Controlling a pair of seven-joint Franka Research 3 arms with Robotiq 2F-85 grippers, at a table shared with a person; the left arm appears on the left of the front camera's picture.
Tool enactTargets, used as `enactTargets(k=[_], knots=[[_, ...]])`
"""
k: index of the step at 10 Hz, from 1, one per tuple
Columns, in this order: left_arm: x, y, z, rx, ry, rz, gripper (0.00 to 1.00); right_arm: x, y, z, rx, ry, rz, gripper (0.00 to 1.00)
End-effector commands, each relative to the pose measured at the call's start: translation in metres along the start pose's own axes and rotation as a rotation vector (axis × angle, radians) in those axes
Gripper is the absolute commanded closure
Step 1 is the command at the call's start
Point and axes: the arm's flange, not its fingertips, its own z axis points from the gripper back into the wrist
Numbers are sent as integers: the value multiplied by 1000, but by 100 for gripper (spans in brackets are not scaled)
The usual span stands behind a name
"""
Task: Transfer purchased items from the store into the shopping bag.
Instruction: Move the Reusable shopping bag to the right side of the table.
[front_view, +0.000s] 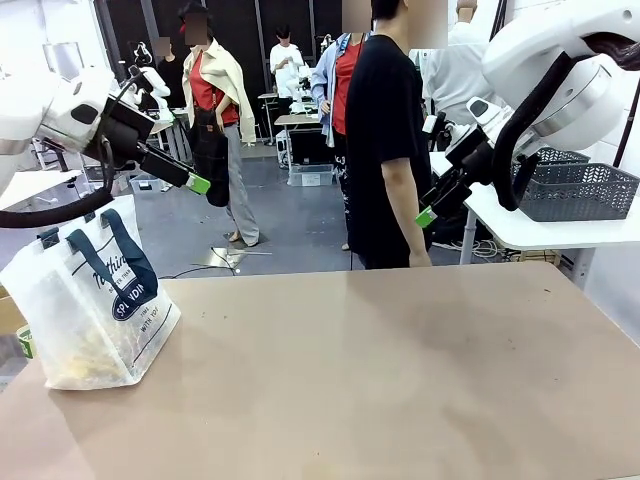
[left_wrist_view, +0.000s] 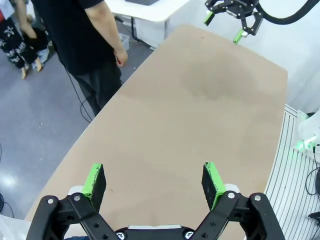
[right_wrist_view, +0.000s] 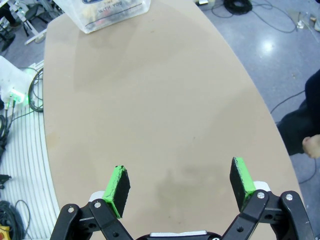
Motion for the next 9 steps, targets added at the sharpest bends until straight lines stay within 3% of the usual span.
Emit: enactTargets(k=[1, 9], knots=[[0, 4, 5, 4, -8, 12, 0, 0, 0, -1, -6, 7, 0, 0], [0, 4, 5, 4, -8, 12, 0, 0, 0, -1, -6, 7, 0, 0]])
